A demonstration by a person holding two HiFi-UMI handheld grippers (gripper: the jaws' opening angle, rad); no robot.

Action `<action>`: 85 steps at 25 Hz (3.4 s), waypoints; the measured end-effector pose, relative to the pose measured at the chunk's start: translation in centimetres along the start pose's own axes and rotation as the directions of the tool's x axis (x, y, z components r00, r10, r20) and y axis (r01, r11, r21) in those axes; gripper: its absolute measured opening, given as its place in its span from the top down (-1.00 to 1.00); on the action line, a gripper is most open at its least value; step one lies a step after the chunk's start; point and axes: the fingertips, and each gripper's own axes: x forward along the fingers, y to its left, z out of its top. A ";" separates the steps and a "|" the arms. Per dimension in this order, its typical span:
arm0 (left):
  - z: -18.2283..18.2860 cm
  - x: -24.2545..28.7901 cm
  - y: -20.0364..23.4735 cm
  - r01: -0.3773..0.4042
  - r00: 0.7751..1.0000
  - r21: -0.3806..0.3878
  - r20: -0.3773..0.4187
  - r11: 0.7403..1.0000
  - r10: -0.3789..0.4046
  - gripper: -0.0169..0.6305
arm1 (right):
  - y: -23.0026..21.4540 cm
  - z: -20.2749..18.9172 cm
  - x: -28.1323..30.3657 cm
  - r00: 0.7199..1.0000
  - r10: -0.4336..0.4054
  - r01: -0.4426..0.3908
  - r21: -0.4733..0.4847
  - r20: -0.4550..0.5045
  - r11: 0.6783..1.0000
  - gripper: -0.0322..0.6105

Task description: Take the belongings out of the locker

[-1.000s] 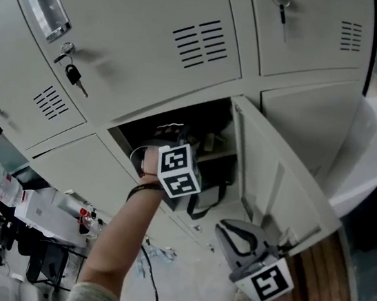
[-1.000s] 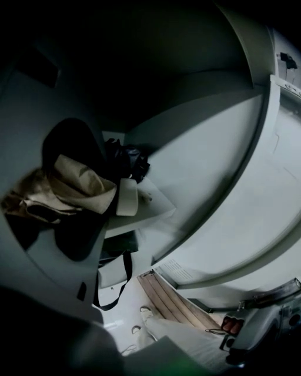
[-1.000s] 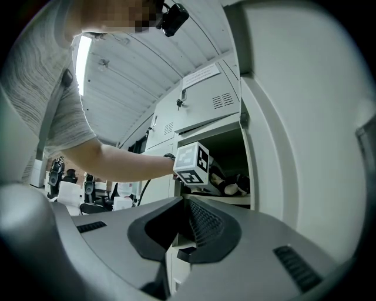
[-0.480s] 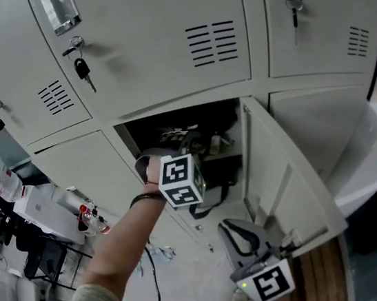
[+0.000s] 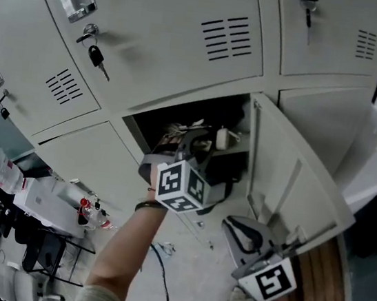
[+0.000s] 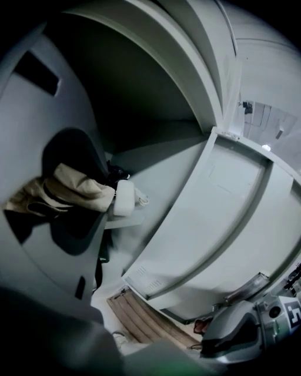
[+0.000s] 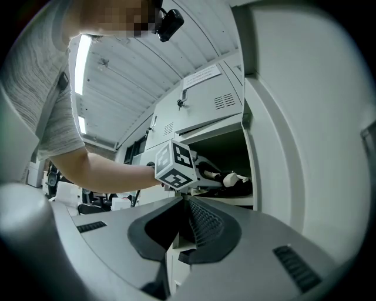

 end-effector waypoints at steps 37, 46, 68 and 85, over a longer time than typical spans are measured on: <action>0.9 -8.8 4.5 -0.109 0.895 -0.719 0.230 0.687 0.383 0.74 | -3.0 -6.6 11.2 0.987 0.144 -0.112 0.322 -0.077 0.940 -0.12; 3.3 -11.6 2.3 0.093 0.861 -0.771 0.380 0.629 0.338 0.74 | -1.8 -3.3 12.0 0.954 0.299 -0.299 0.212 0.030 0.931 -0.14; 3.6 -17.3 -1.3 0.153 0.814 -0.814 0.425 0.560 0.395 0.67 | 1.7 -3.1 8.2 0.973 0.229 -0.224 0.138 -0.019 0.965 0.17; 3.2 -23.5 -4.9 0.163 0.811 -0.831 0.420 0.531 0.407 0.45 | 5.1 -3.4 3.5 0.982 0.188 -0.183 0.133 -0.028 0.974 0.17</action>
